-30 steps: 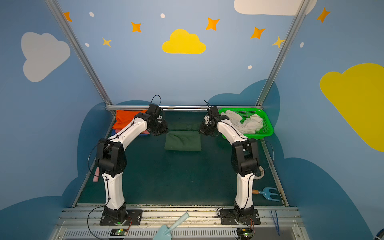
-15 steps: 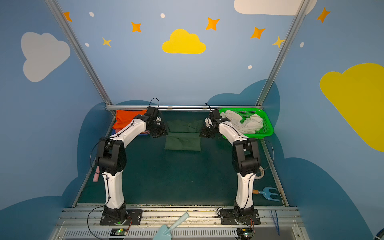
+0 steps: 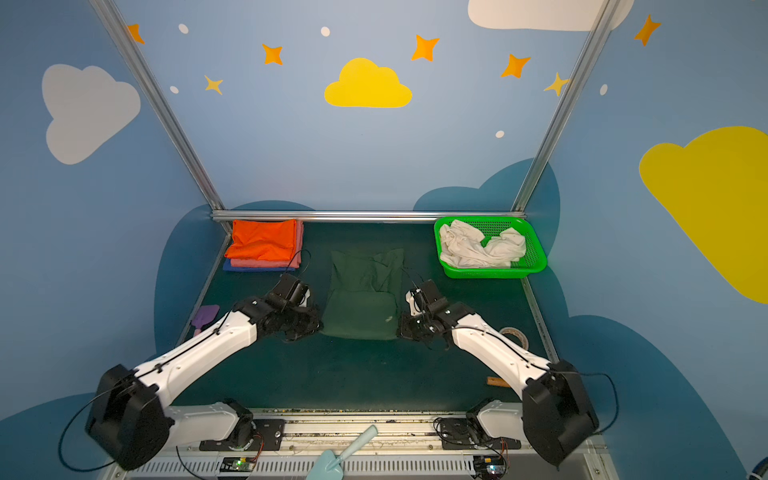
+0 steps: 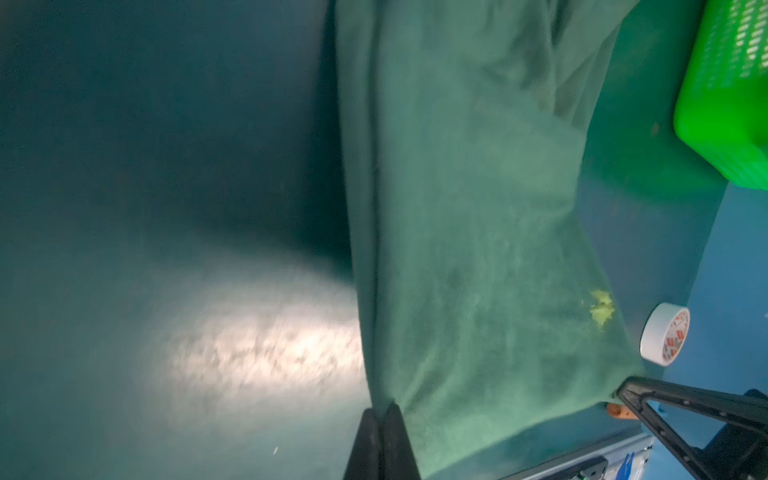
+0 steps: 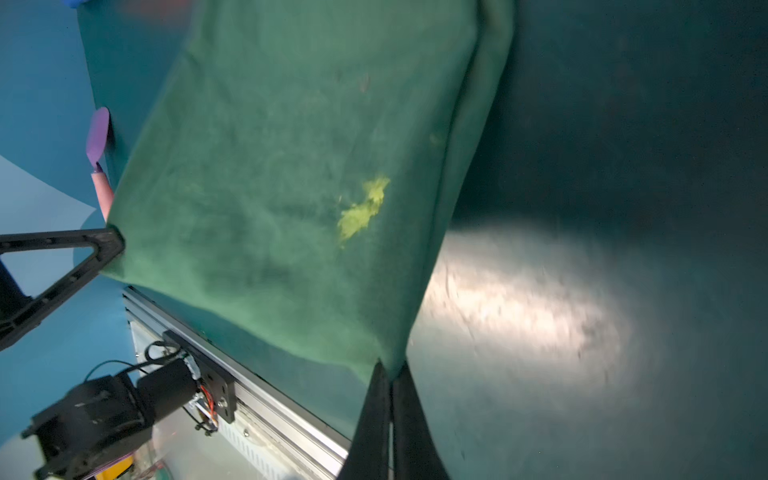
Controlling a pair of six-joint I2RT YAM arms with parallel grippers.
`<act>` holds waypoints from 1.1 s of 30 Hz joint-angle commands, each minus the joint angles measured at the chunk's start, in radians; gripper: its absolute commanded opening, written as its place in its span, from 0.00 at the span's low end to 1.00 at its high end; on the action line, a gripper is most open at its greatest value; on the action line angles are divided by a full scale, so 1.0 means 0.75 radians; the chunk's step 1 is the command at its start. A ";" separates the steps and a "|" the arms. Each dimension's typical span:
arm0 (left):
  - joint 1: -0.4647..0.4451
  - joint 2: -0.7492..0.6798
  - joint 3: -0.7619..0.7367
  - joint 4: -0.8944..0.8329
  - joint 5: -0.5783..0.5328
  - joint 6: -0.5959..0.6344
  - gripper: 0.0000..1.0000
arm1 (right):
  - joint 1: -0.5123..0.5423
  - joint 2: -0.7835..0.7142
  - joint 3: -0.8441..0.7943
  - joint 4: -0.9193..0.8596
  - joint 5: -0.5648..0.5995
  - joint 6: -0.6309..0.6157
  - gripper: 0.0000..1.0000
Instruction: Fold and stack the t-shirts
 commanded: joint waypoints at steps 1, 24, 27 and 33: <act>-0.051 -0.136 -0.052 -0.022 -0.113 -0.104 0.05 | 0.042 -0.158 -0.066 -0.017 0.118 0.135 0.00; 0.233 0.600 0.652 -0.003 -0.006 0.242 0.05 | -0.236 0.554 0.693 -0.078 0.080 -0.225 0.00; 0.279 0.747 0.732 0.041 0.032 0.267 0.05 | -0.280 0.740 0.815 -0.058 -0.007 -0.259 0.00; 0.342 0.968 0.863 0.160 0.143 0.275 0.05 | -0.326 1.013 1.035 -0.021 -0.057 -0.283 0.00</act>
